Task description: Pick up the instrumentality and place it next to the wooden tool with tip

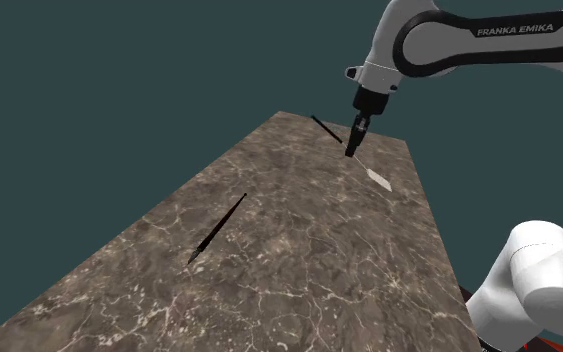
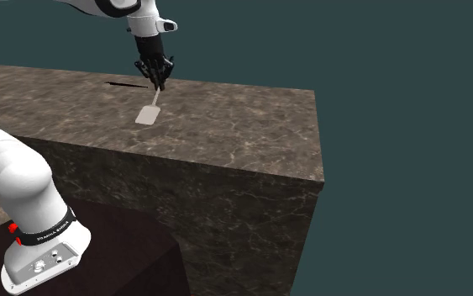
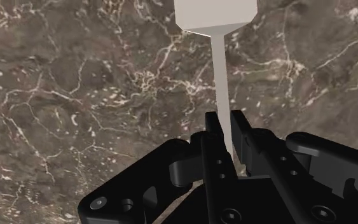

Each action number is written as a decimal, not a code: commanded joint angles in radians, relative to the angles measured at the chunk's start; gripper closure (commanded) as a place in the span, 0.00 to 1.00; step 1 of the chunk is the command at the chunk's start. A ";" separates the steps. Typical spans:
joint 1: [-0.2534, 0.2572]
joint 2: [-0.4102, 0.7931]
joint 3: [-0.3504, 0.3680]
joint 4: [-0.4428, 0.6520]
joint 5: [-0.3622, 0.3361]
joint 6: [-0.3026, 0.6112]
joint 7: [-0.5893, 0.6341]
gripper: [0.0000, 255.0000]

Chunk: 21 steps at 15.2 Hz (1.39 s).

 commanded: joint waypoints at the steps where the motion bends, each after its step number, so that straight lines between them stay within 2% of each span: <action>1: 0.017 -0.030 0.038 -0.026 0.010 -0.004 0.053 1.00; 11: 0.108 -0.114 0.223 -0.091 0.085 -0.017 0.291 1.00; 21: 0.192 -0.085 0.421 -0.045 0.160 -0.018 0.538 1.00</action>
